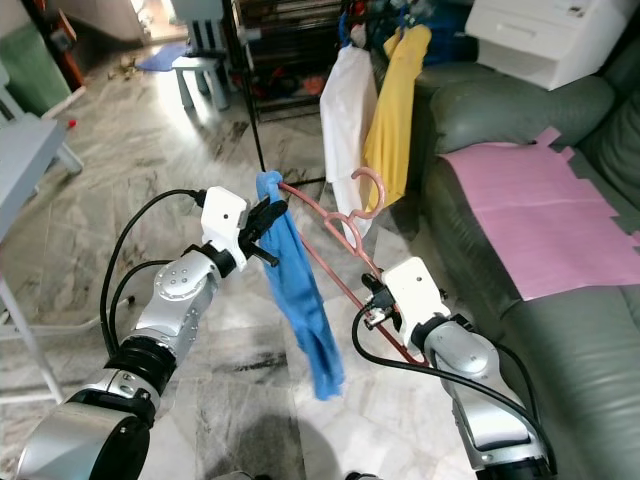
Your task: Hang hanger
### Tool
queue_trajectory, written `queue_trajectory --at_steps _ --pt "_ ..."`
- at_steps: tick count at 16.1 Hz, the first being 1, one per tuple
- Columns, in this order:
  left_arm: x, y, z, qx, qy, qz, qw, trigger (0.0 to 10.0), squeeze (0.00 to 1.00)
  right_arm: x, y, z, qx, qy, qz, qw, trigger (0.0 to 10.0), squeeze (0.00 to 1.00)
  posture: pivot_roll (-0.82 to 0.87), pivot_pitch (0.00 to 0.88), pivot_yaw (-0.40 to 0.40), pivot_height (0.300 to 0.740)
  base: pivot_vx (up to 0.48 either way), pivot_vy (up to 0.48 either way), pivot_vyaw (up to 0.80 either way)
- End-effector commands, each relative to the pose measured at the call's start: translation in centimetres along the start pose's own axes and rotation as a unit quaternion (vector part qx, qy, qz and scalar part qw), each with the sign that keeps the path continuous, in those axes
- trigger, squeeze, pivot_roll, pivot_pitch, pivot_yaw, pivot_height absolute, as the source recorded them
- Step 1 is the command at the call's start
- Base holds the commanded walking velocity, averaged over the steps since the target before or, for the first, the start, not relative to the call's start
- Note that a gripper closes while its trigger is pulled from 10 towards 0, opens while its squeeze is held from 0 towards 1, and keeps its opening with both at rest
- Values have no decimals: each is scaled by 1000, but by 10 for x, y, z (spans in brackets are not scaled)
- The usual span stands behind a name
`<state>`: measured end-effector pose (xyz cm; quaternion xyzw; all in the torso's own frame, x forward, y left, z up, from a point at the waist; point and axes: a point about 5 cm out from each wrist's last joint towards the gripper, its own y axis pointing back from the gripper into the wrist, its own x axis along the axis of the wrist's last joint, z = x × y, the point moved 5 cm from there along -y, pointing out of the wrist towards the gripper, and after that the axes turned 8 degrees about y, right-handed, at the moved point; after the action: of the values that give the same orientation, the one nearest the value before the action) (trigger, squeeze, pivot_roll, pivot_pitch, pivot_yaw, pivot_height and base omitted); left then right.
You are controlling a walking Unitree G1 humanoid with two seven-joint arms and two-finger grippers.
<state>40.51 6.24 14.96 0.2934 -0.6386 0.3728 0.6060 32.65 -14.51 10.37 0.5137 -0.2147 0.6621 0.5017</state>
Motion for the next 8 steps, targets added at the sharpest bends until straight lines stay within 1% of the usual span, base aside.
queue_trajectory --at_steps 1,2,4,5,8 --pt "7 0 -2 -3 -4 12 1000 10000 0 6 -2 0 0 4 10 1000 10000 0 -152 78 90 740 240 0 0" --pt "7 0 -2 -5 -5 12 1000 10000 0 6 -2 0 0 4 10 1000 10000 0 -152 78 90 740 0 0 0" --pt "7 1 -1 -9 -3 13 1000 10000 0 5 -1 -1 -1 3 9 1000 10000 0 -152 83 89 740 240 0 0" --pt "6 1 0 -11 -5 12 1000 10000 0 4 -1 -1 0 3 8 1000 10000 0 -151 84 88 740 0 0 0" --pt "5 2 2 -21 -3 11 1000 10000 0 4 -2 -1 -1 4 7 1000 10000 0 -150 84 90 740 245 0 0"
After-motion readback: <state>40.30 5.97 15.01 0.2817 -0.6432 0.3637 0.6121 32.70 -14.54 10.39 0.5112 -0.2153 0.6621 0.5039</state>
